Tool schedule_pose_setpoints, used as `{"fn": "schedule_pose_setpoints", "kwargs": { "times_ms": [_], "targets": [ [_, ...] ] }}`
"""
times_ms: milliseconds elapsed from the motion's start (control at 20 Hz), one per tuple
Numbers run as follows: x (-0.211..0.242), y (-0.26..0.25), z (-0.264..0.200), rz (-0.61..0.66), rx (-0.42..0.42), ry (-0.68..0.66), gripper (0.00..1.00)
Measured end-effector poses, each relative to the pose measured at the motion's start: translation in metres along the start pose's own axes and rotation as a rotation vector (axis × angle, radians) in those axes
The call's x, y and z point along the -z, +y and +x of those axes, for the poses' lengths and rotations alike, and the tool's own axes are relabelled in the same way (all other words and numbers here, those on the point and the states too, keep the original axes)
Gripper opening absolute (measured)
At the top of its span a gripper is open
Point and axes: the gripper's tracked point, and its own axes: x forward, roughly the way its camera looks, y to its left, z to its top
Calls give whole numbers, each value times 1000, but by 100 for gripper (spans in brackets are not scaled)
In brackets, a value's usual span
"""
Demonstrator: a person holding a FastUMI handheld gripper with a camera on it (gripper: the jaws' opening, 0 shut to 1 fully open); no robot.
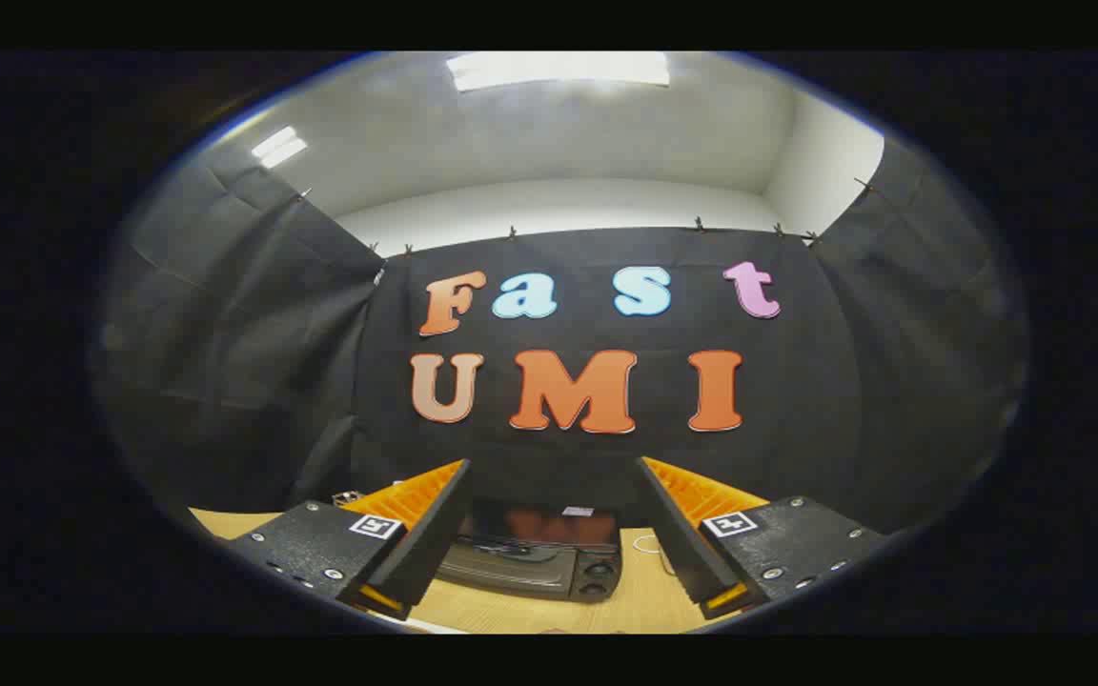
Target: Open the toaster oven, put the food inside, and close the toaster oven door.
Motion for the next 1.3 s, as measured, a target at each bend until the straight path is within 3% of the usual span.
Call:
{"fn": "schedule_pose_setpoints", "kwargs": {
  "times_ms": [800,1300],
  "targets": [
    [28,32,40,33,-23,43,99],
    [116,60,102,72,-37,198,99]
  ]
}}
